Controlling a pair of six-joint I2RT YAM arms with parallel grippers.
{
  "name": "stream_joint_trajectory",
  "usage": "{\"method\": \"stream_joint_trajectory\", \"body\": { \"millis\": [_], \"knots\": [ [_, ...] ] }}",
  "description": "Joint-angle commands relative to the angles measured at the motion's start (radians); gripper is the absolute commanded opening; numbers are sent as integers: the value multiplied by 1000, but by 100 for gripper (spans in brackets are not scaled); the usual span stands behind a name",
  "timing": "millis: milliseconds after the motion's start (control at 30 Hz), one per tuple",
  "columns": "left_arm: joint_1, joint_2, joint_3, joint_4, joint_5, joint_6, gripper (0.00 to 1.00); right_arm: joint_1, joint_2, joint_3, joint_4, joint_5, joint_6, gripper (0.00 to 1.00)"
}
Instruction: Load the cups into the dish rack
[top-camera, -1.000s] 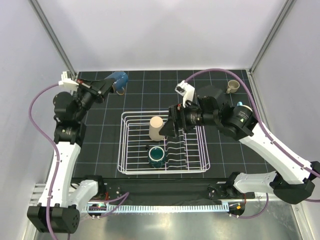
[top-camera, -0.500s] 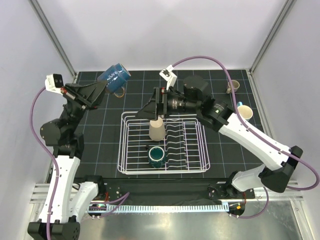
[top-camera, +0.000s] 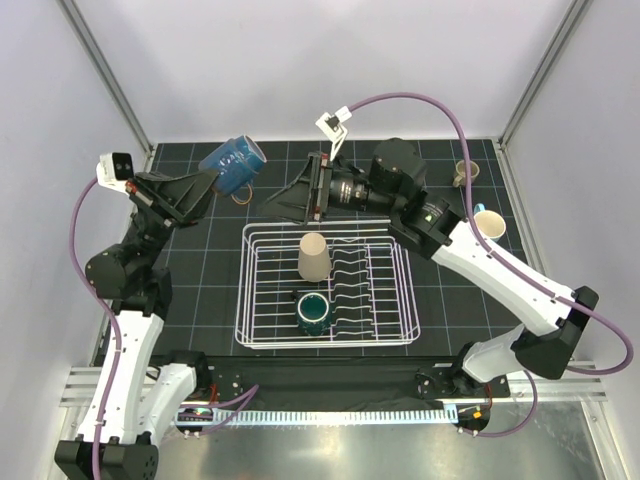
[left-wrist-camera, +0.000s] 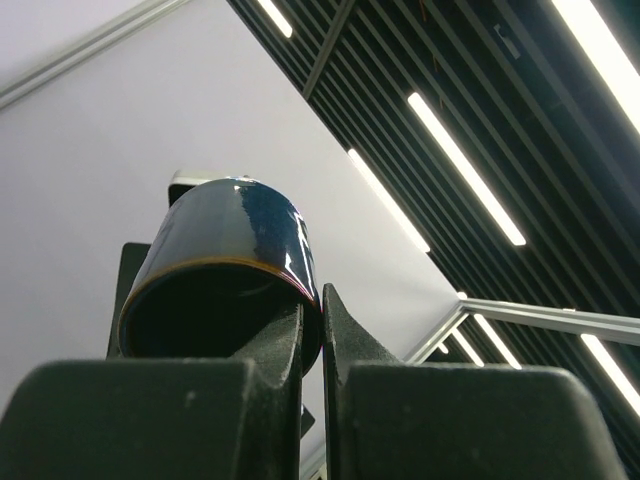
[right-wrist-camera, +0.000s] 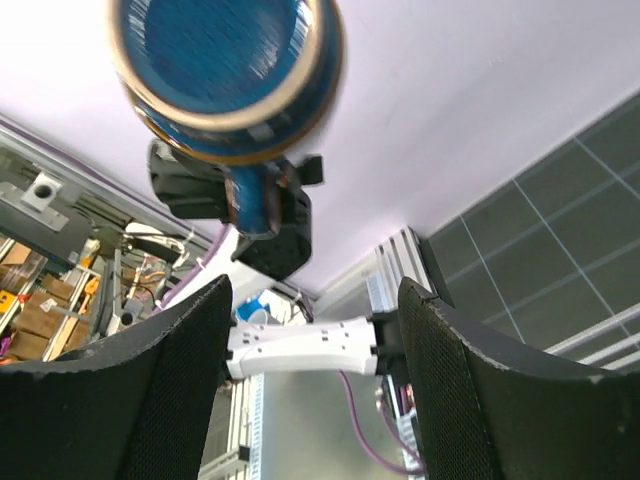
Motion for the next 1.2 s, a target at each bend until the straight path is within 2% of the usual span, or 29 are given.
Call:
{"method": "stream_joint_trajectory", "body": {
  "millis": [0, 267, 333, 533, 633, 733, 767, 867, 967, 1000, 1033, 1100, 1167],
  "knots": [
    [-4, -21, 16, 91, -4, -20, 1, 18, 31, 82, 89, -6, -7, 68],
    [-7, -22, 0, 80, 19, -21, 1, 31, 81, 163, 80, 9, -21, 65],
    [-9, -27, -10, 77, 19, -26, 0, 34, 103, 193, 30, 22, -21, 62],
    [-17, -30, -17, 68, 33, -23, 0, 35, 138, 243, -21, 37, -24, 40],
    [-20, -28, -16, 62, 37, -24, 0, 34, 156, 267, -38, 25, -27, 37],
    [-23, -24, -8, 56, 43, -21, 0, 35, 164, 273, -46, 25, -22, 18],
    [-26, -21, -7, 53, 42, -20, 0, 37, 164, 275, -53, 31, -24, 4],
    [-27, -28, 10, -2, 50, 12, 0, 35, 153, 269, -86, 58, -45, 4],
    [-27, -37, 27, -105, 76, 64, 27, 35, 130, 241, -104, 110, -70, 4],
    [-27, -42, 27, -183, 85, 78, 47, 35, 109, 225, -109, 127, -76, 4],
    [-27, -50, 27, -217, 96, 94, 56, 32, 103, 220, -136, 152, -82, 4],
    [-27, -57, 24, -318, 106, 132, 72, 23, 80, 201, -173, 207, -102, 4],
    [-27, -65, 29, -379, 129, 160, 77, 11, 60, 174, -217, 236, -108, 4]
  ]
}}
